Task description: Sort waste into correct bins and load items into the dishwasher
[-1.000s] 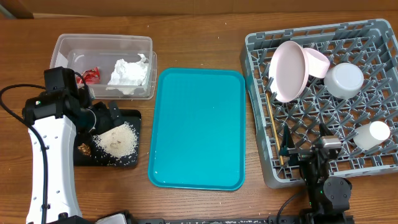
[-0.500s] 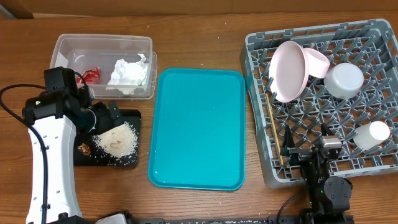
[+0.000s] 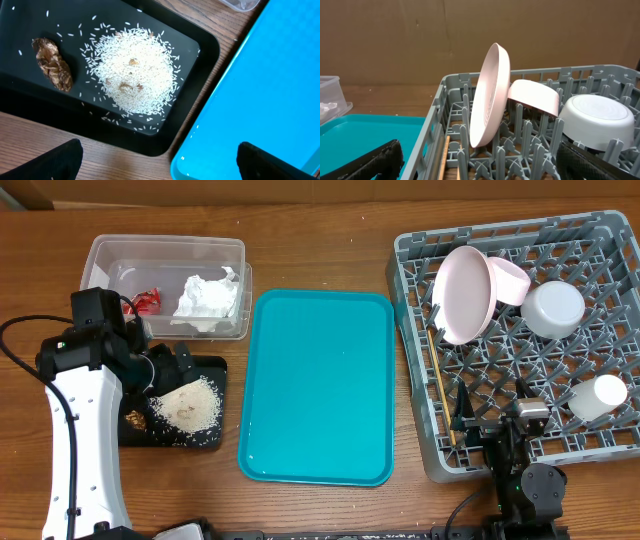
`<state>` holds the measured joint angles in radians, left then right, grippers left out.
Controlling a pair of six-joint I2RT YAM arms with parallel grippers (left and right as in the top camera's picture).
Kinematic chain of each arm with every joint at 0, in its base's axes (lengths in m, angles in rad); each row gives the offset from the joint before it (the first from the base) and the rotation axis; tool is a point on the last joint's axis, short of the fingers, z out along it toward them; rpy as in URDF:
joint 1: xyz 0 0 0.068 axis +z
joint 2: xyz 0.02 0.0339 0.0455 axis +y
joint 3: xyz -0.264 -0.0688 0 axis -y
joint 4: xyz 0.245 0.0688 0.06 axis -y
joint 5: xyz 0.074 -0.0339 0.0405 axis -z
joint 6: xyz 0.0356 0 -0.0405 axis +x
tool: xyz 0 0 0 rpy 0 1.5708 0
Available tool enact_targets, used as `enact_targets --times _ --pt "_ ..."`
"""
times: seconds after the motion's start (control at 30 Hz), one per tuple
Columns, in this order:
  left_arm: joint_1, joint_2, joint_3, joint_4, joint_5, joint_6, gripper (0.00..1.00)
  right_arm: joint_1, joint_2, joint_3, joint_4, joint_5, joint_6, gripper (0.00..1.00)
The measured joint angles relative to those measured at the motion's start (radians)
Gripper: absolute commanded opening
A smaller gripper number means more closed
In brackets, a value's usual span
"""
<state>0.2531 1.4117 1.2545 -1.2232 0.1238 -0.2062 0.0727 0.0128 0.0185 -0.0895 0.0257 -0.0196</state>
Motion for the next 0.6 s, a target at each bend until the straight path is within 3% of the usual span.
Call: enact_targets --times 0.6 --pt "-0.011 -0.027 0.000 0.000 -0.001 0.000 1.00 0.000 0.000 0.000 0.000 0.000 0.000 1.00"
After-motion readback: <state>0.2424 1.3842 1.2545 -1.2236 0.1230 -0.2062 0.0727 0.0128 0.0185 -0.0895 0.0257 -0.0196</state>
